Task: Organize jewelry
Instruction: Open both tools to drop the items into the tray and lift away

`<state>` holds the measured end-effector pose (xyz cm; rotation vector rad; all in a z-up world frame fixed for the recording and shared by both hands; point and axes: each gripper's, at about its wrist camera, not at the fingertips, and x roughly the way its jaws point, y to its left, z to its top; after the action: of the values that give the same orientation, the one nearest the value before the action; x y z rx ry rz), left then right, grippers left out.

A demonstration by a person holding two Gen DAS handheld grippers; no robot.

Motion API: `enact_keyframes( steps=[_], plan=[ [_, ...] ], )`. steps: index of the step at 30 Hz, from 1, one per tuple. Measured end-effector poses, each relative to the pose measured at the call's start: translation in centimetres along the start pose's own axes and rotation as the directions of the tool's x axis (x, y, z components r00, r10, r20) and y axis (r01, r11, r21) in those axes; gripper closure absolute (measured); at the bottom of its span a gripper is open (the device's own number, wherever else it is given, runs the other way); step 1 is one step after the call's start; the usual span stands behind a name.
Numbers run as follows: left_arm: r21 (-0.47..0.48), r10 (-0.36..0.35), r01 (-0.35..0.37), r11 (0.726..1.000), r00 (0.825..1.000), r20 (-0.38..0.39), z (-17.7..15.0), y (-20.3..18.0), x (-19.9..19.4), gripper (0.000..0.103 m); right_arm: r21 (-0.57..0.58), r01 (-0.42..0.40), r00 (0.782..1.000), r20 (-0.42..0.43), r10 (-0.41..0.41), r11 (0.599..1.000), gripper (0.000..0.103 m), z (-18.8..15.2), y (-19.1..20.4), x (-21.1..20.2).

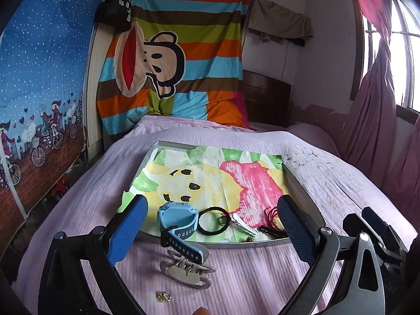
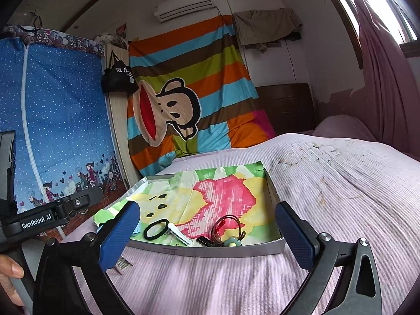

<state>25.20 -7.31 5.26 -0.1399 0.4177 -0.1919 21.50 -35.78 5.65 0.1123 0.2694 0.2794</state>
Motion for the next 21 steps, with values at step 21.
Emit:
enact_keyframes(
  steps=[21],
  plan=[
    [0.079, 0.092, -0.094, 0.992, 0.995, 0.030, -5.2, 2.5, -8.0, 0.004, -0.066, -0.103, 0.995, -0.006, 0.103, 0.992, 0.000, -2.1, 3.8, -2.6]
  ],
)
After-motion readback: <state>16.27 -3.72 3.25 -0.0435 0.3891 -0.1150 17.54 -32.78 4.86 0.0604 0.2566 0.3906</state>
